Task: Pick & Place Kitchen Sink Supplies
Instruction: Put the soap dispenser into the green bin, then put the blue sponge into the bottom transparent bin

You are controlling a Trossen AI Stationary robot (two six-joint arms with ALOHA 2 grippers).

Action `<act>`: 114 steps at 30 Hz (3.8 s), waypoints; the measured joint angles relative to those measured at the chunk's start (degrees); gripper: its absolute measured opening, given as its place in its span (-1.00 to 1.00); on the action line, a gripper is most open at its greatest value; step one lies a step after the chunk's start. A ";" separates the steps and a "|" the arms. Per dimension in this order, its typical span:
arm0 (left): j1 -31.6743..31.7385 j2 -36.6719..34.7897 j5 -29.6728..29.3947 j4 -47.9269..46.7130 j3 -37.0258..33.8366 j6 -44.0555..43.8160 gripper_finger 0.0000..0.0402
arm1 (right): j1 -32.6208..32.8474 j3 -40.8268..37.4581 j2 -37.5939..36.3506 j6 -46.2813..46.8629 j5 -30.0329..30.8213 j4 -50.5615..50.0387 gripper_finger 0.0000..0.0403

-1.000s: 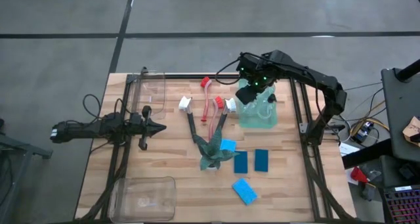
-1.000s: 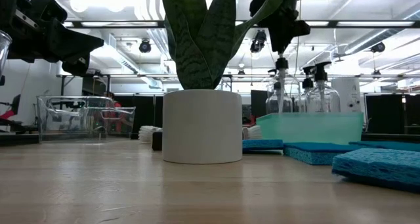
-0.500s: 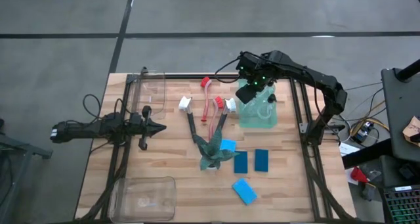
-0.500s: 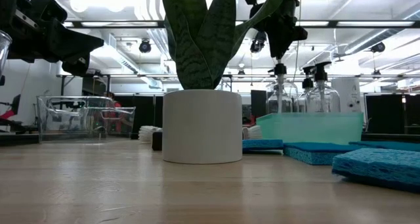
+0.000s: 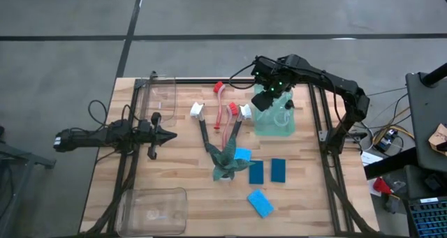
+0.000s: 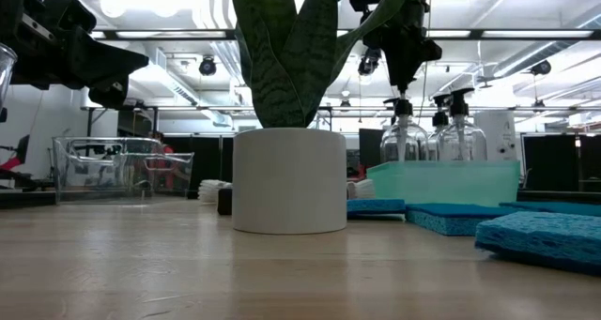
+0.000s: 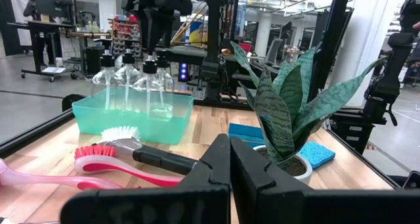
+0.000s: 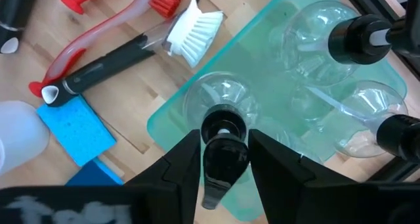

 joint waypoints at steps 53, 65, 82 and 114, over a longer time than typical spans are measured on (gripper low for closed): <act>0.02 0.02 0.01 0.00 0.00 0.00 -1.00 | 35.06 12.03 -5.66 14.50 3.88 -2.22 -0.19; 0.02 0.01 0.00 0.00 0.00 -0.02 -1.00 | 59.64 4.15 -5.70 35.04 23.00 -1.97 -0.28; 0.00 0.01 -0.01 0.00 0.00 0.00 -1.00 | 72.20 -21.35 -5.33 43.51 26.45 12.40 -0.33; 0.00 0.68 4.76 12.27 0.00 -17.01 -1.00 | 73.06 -47.27 -4.68 40.28 25.89 34.53 0.06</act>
